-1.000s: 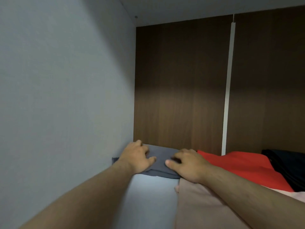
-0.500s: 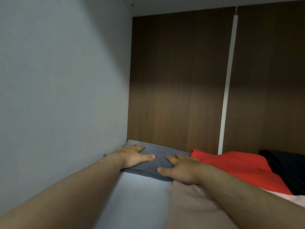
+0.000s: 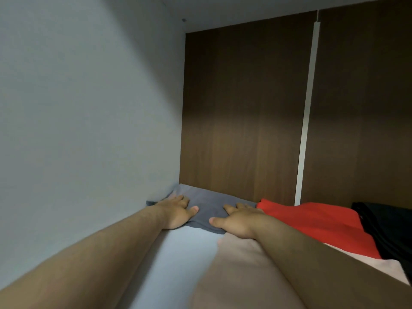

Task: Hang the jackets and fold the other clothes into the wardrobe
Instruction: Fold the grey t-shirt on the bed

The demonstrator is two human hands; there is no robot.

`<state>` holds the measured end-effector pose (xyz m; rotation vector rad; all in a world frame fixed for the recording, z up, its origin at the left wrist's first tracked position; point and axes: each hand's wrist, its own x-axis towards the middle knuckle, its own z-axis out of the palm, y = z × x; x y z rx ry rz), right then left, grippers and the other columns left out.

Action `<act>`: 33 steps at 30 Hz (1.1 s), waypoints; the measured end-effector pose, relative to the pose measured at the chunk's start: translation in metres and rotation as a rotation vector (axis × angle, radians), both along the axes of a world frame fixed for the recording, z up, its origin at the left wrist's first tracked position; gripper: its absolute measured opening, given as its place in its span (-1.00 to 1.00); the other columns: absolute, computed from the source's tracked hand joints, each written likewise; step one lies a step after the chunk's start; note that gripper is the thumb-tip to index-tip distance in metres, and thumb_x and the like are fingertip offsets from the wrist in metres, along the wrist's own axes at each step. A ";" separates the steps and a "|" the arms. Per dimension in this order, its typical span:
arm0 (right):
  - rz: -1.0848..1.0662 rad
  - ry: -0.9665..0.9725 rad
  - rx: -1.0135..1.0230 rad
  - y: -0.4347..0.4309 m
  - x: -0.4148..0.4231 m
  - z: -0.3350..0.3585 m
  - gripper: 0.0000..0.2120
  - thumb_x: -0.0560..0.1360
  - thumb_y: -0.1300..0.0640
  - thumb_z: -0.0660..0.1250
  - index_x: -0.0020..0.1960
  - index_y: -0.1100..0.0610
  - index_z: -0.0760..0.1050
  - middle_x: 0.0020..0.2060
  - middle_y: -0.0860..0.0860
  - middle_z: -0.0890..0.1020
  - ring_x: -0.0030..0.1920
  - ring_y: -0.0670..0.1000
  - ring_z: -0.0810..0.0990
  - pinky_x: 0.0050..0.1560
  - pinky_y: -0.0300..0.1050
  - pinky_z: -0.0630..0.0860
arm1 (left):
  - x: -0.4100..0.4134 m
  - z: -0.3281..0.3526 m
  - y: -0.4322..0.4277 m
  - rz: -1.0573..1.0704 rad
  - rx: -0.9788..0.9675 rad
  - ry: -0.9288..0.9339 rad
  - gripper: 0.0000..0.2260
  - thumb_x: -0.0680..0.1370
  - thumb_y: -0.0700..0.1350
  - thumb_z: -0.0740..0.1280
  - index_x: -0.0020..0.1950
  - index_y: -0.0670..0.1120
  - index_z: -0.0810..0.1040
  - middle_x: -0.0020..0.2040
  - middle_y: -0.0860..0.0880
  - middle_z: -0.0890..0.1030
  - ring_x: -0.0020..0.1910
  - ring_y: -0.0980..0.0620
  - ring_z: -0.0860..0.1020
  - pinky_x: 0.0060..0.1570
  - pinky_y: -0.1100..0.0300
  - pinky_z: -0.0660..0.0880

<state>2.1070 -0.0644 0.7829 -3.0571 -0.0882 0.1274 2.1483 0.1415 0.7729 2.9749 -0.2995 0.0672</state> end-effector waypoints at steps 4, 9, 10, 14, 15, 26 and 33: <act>0.018 -0.035 0.010 -0.002 -0.002 0.002 -0.11 0.44 -0.54 -0.03 0.62 -0.08 -0.04 0.61 0.05 -0.01 0.60 0.10 -0.01 0.54 0.10 -0.04 | -0.041 -0.002 0.002 0.031 -0.079 -0.033 -0.49 0.66 0.20 0.02 0.46 -0.10 0.33 0.51 -0.10 0.32 0.48 -0.11 0.28 0.45 0.03 0.20; 0.208 -0.212 0.026 -0.002 -0.024 0.013 -0.47 0.59 -0.30 0.07 0.31 0.05 0.47 0.38 0.06 0.49 0.34 0.10 0.45 0.14 -0.13 0.37 | -0.100 0.010 0.017 0.038 -0.326 -0.141 -0.75 0.59 0.09 0.26 0.07 -0.02 0.63 0.07 0.05 0.64 0.07 0.05 0.56 0.09 0.20 0.44; 0.255 -0.255 -0.007 -0.003 -0.027 0.016 -0.55 0.60 -0.25 0.08 0.17 0.05 0.51 0.28 0.08 0.56 0.24 0.12 0.51 0.01 -0.13 0.36 | -0.109 0.012 0.021 0.040 -0.347 -0.171 -0.79 0.57 0.05 0.30 0.05 -0.01 0.65 0.00 0.08 0.64 0.03 0.07 0.57 0.02 0.24 0.43; 0.392 -0.274 -0.081 0.014 -0.061 0.032 -0.58 0.65 -0.15 0.02 0.14 0.07 0.53 0.23 0.09 0.57 0.19 0.13 0.51 0.05 -0.09 0.35 | -0.147 0.026 0.048 -0.020 -0.200 -0.262 -0.75 0.51 -0.02 0.38 0.17 0.00 0.64 0.14 0.09 0.64 0.16 0.08 0.57 0.16 0.22 0.46; 0.413 -0.270 -0.088 0.018 -0.070 0.035 -0.60 0.65 -0.15 0.02 0.14 0.06 0.52 0.24 0.08 0.57 0.21 0.12 0.50 0.05 -0.09 0.33 | -0.156 0.029 0.053 -0.031 -0.193 -0.266 -0.73 0.50 -0.01 0.38 0.19 0.01 0.63 0.18 0.09 0.64 0.19 0.08 0.56 0.20 0.19 0.45; 0.354 -0.385 -0.087 0.012 -0.224 0.057 -0.67 0.60 -0.07 0.13 0.29 -0.02 0.47 0.30 -0.01 0.54 0.30 0.10 0.48 0.26 0.05 0.45 | -0.247 0.022 0.065 -0.163 -0.451 -0.293 -0.58 0.54 0.13 0.34 0.40 0.12 0.47 0.37 0.19 0.48 0.33 0.17 0.44 0.36 0.21 0.34; 0.183 -0.529 -0.192 0.016 -0.349 0.027 -0.65 0.57 -0.07 0.15 0.31 0.00 0.40 0.28 0.00 0.52 0.28 0.12 0.46 0.22 0.02 0.42 | -0.312 -0.001 0.074 -0.261 -0.357 -0.440 -0.50 0.57 0.22 0.25 0.48 0.13 0.36 0.49 0.17 0.36 0.47 0.16 0.28 0.44 0.23 0.18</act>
